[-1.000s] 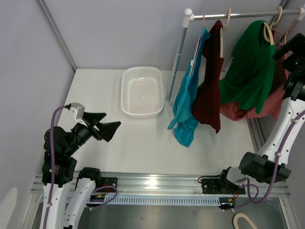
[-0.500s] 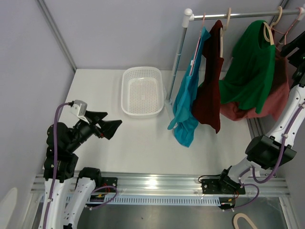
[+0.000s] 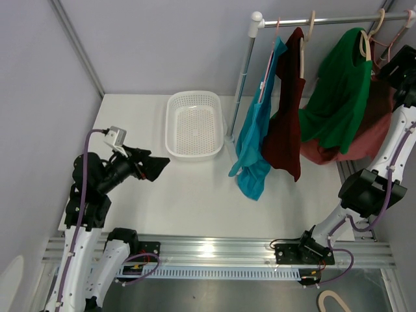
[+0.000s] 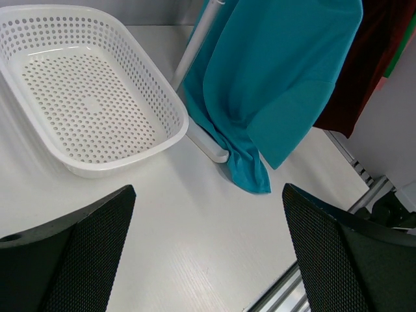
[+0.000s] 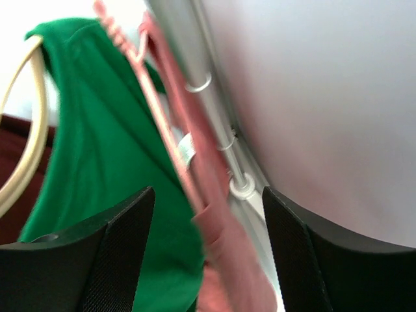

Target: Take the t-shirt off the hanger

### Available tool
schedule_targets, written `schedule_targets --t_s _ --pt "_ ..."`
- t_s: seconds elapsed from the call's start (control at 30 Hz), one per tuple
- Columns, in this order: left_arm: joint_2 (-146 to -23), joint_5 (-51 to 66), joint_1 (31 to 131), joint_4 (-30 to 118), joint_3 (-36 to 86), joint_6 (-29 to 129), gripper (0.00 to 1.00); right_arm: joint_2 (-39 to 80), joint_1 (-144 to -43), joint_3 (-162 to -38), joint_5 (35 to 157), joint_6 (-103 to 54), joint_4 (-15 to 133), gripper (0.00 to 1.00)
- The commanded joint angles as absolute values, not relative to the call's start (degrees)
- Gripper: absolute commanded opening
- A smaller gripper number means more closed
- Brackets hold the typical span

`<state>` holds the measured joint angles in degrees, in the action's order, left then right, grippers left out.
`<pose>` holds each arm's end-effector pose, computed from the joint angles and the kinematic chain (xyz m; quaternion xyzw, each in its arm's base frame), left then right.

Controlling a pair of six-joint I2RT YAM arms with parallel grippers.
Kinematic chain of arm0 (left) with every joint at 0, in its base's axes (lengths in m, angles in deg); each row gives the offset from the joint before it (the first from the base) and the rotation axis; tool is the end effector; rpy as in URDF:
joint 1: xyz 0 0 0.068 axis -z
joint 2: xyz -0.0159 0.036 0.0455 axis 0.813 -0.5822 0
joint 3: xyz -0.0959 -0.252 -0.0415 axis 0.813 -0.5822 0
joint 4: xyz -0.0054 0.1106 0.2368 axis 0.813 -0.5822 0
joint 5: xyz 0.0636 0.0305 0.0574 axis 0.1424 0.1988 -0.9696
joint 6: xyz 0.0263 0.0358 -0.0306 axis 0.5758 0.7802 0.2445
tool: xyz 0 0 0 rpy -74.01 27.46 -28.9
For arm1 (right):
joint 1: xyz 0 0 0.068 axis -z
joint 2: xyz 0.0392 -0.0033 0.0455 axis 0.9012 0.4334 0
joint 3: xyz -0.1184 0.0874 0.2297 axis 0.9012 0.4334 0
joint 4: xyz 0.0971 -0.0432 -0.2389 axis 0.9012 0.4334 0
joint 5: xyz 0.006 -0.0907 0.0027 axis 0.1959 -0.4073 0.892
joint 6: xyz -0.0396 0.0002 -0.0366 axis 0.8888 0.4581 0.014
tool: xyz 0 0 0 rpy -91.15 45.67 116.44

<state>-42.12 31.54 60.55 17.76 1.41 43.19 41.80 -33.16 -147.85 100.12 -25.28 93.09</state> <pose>0.1191 -0.0321 0.3646 0.1010 0.7446 -0.3405 0.5652 0.3366 -0.1950 0.4892 0.2011 0.7598 -0.0441 0.6168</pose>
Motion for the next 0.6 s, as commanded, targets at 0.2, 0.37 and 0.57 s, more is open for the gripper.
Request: schedule_targets --t_s 0.2,0.37,0.57 --pt "-45.34 32.25 63.17 22.54 4.52 38.78 1.00 45.34 -31.80 -151.19 100.61 -20.81 89.00 0.70" --pt "-47.01 29.35 65.90 22.63 4.95 38.86 0.99 48.76 -30.75 -156.18 105.18 -21.16 89.70 0.65" --pt "-48.24 26.71 68.98 22.71 6.01 39.83 1.00 49.65 -31.36 -158.66 108.26 -19.84 89.35 0.66"
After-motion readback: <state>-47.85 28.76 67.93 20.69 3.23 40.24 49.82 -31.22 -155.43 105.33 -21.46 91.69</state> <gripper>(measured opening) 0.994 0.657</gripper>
